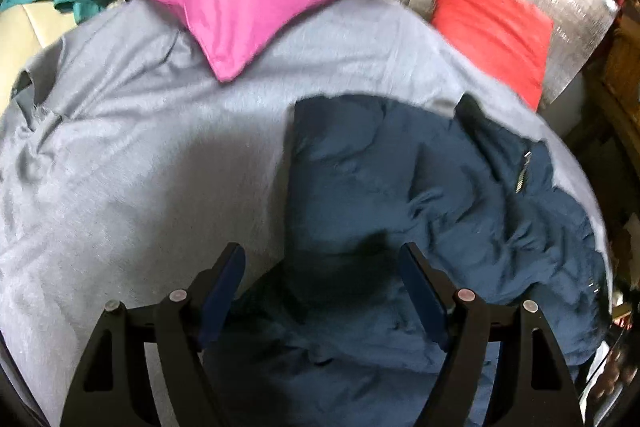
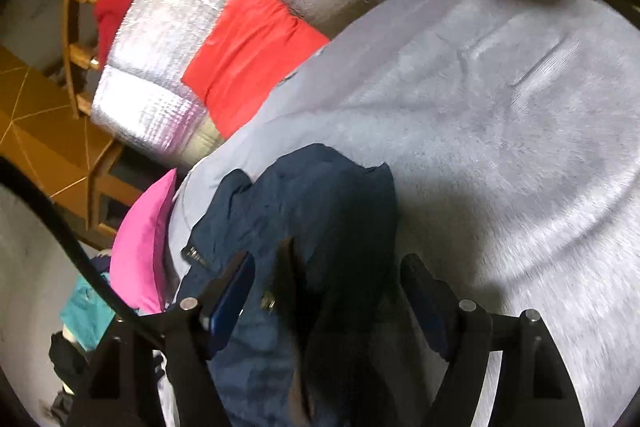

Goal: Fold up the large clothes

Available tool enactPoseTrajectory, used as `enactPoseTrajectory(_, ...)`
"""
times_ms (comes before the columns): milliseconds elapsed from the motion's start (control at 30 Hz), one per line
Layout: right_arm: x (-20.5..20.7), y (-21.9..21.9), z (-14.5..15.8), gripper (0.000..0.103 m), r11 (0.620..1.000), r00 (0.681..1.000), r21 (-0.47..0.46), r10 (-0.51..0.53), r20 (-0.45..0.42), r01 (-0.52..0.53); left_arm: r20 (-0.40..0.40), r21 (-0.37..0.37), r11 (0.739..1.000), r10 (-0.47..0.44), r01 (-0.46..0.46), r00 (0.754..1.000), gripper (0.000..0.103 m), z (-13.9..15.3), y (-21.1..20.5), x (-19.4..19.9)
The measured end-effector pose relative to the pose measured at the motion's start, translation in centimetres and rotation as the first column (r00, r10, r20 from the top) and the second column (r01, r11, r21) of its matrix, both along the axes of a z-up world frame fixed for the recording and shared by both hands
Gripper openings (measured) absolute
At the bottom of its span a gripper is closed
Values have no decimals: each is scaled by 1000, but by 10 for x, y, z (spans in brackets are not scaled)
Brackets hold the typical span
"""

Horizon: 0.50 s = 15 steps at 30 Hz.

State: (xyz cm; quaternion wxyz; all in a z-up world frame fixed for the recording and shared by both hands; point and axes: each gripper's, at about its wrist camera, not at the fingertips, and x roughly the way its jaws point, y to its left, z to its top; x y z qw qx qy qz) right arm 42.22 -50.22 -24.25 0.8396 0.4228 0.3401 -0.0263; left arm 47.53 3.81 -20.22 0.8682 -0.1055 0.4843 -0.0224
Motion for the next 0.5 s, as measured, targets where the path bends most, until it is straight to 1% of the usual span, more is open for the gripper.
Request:
enactPoseTrajectory(67,15,3,-7,78,1000,1000,15,5,-10,-4,-60,3,1000,-10,11,998,79,-15,0,7)
enactPoseTrajectory(100,18,2,-10,78,1000,1000,17,9,-15,-9,-64,-5,1000,-10,10,998,80,-16,0,7)
enactPoseTrajectory(167,31,7,-16,72,1000,999,8,25,-39,-25,-57,4,1000,-14,14,998,80,-15,-2,7)
enactPoseTrajectory(200,33,7,-19,63,999,998,11,32,-49,-31,-45,17,999,-26,27,999,80,-12,-5,7)
enactPoseTrajectory(233,35,8,-21,57,999,998,15,36,-51,-35,-39,25,999,-34,35,999,79,-11,-7,7)
enactPoseTrajectory(267,38,10,-21,54,999,998,9,40,-52,-40,-36,34,999,-40,41,999,79,-10,-9,8)
enactPoseTrajectory(333,39,13,-18,41,999,997,-12,49,-55,-49,-18,55,997,-46,47,999,79,-5,-13,6)
enactPoseTrajectory(433,30,17,0,38,997,999,-54,51,-10,-52,47,77,995,-68,65,997,79,10,-18,0)
enactPoseTrajectory(500,29,23,7,38,994,999,-101,51,7,-50,67,96,993,-79,73,995,79,15,-20,-3)
